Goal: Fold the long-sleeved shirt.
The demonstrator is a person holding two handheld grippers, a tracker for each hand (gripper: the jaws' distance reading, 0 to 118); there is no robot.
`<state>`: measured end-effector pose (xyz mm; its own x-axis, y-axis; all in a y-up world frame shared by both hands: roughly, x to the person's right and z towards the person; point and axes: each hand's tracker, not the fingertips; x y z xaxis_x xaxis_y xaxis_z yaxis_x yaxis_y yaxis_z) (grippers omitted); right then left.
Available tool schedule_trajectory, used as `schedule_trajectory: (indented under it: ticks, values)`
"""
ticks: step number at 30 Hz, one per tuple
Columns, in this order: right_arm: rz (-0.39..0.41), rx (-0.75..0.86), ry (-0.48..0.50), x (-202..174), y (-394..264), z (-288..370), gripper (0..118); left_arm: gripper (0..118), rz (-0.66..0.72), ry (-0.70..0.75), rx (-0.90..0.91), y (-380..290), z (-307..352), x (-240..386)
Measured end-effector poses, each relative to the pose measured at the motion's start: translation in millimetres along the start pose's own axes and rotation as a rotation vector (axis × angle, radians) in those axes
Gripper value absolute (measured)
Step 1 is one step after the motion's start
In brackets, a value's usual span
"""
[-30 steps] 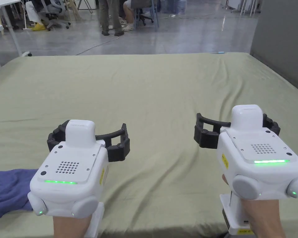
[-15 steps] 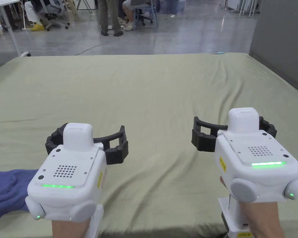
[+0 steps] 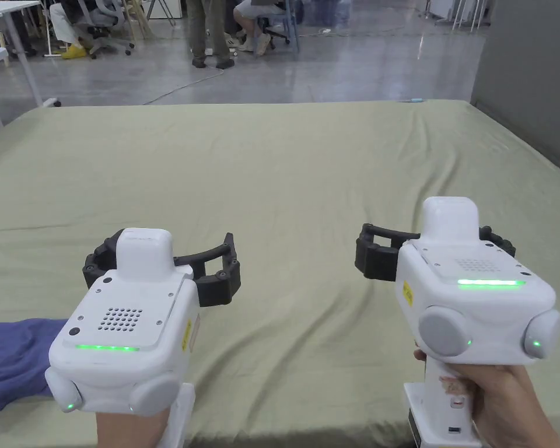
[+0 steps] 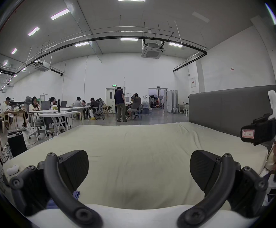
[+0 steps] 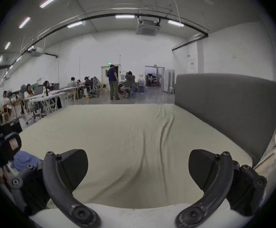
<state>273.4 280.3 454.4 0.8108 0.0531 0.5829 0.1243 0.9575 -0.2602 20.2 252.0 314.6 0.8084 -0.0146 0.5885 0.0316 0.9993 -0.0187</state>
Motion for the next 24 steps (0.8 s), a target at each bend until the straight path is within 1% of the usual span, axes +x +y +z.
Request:
schedule_trajectory:
  ticks: [4, 8, 12, 14, 17, 19, 21, 24]
  values:
    - [0.02, 0.023, 0.015, 0, -9, 0, 118, 118, -0.009, -0.005, -0.002, 0, 0, 2]
    - [-0.009, 0.021, 0.019, 1, -9, 2, 118, 118, -0.01, -0.006, -0.005, -1, 1, 2]
    - [-0.013, 0.035, 0.043, 3, -9, 6, 118, 118, -0.006, -0.005, -0.011, -2, 0, 2]
    - [-0.019, 0.044, 0.01, -1, -9, 6, 118, 118, -0.006, -0.004, -0.015, -3, -1, 2]
    - [-0.025, 0.05, 0.007, 0, -10, 6, 118, 118, -0.007, -0.006, -0.016, -4, -1, 2]
    - [-0.045, 0.04, -0.011, 1, -8, 6, 118, 118, -0.011, -0.007, -0.017, -3, 0, 3]
    - [-0.062, 0.02, 0.011, 6, -9, 4, 118, 118, -0.012, -0.005, -0.016, -3, 0, 3]
    - [0.002, 0.041, 0.066, 12, -13, -1, 118, 118, -0.009, -0.006, -0.014, -3, 0, 3]
